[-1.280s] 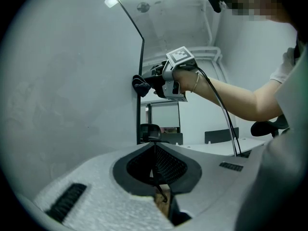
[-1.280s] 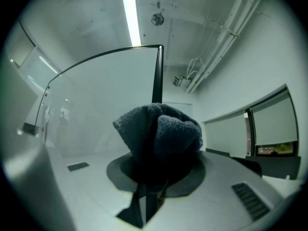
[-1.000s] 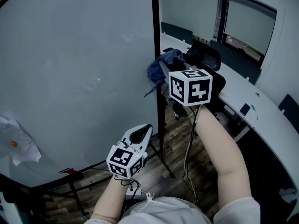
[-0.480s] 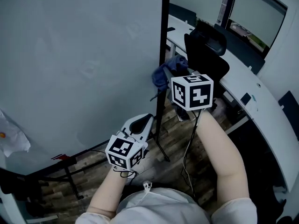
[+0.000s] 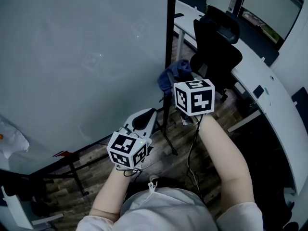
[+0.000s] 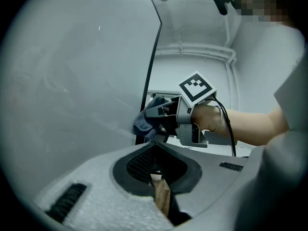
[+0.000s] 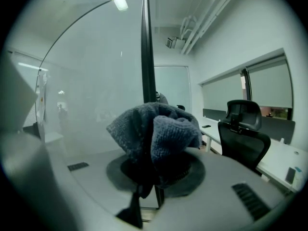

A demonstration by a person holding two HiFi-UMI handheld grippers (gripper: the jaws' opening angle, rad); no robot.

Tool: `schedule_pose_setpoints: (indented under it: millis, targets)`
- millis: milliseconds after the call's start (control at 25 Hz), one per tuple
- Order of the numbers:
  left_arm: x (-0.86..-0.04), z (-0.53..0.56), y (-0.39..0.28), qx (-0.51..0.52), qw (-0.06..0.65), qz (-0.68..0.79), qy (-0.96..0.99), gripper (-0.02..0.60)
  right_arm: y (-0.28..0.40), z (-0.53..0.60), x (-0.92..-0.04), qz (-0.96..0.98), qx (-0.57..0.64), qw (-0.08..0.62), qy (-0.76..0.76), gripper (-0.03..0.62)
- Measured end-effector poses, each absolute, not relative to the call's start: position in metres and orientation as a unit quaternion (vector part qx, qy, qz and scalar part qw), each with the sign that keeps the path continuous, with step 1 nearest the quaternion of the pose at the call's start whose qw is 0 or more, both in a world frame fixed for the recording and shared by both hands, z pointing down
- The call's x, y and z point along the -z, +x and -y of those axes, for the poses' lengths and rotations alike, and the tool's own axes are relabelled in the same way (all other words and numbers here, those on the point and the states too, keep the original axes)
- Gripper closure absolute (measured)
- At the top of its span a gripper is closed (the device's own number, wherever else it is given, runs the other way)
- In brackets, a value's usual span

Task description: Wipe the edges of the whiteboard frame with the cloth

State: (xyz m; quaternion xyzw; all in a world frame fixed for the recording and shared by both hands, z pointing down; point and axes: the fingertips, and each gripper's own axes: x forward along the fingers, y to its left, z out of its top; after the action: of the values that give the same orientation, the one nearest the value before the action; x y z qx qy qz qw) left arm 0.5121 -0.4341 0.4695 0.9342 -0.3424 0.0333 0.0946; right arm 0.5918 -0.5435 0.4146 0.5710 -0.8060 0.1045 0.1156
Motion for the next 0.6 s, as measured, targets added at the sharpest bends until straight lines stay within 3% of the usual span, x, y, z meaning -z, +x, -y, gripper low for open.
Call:
schedule_pose_setpoints:
  millis: [240,600]
  targets:
    - [-0.49,0.431,0.516,-0.046,0.111,0.341,0.932,0.561,0.59,0.54,-0.426,0.802,-0.063,0.108,0.584,0.517]
    - [-0.522,0.432,0.507,-0.069,0.134,0.344,0.927,0.561,0.592,0.542,-0.499,0.791,-0.119,0.139,0.584,0.517]
